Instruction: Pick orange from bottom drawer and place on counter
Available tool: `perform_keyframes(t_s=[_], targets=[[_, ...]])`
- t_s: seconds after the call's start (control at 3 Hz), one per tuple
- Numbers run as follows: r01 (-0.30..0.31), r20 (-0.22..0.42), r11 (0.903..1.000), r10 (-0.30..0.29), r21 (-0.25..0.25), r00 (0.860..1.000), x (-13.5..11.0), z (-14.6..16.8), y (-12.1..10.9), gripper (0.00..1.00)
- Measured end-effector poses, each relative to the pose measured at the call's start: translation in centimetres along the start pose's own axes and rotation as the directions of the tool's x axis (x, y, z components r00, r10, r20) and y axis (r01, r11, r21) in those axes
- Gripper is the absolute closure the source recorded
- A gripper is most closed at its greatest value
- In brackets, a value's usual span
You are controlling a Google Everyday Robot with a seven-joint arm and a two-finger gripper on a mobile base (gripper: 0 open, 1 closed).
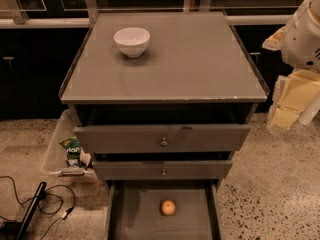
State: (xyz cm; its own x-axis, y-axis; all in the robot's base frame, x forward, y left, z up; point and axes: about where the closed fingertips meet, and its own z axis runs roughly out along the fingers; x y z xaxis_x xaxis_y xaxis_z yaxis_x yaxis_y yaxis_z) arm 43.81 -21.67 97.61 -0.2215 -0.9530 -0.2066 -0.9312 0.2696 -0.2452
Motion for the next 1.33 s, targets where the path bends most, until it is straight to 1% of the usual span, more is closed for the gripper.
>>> perform_keyframes(t_s=[0.33,0.67,1.0,1.33], targets=[[0.0,0.0,1.0,0.0,0.0,1.0,0.0,0.0,0.0,0.0],[0.008,0.002,0.9997,-0.008,-0.023,1.0,0.1,1.5,0.7,0.0],[0.021,0.012,0.9955,-0.02,-0.092,1.0,0.9,6.1,2.9,0.0],[0.041,0.015,0.9862,-0.04,-0.16,0.999,3.0,13.1,6.6,0.0]])
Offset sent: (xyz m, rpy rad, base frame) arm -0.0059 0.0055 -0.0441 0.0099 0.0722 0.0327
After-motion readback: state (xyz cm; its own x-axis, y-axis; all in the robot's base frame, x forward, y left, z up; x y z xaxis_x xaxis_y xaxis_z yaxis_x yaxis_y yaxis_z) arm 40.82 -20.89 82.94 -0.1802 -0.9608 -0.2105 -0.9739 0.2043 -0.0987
